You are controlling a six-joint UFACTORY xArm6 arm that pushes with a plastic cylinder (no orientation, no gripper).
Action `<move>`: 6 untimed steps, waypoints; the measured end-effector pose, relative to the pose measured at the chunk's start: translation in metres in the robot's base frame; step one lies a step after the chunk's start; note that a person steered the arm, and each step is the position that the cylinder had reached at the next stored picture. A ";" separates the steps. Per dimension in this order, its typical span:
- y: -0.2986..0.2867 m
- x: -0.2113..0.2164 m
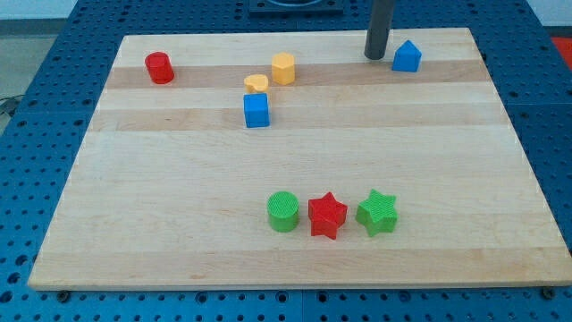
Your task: Slide the blue triangle towards the top right of the board
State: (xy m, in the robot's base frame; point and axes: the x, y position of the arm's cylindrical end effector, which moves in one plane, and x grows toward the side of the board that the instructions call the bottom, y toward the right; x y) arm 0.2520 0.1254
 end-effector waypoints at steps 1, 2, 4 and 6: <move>0.011 0.001; 0.035 0.004; 0.061 0.004; 0.040 0.020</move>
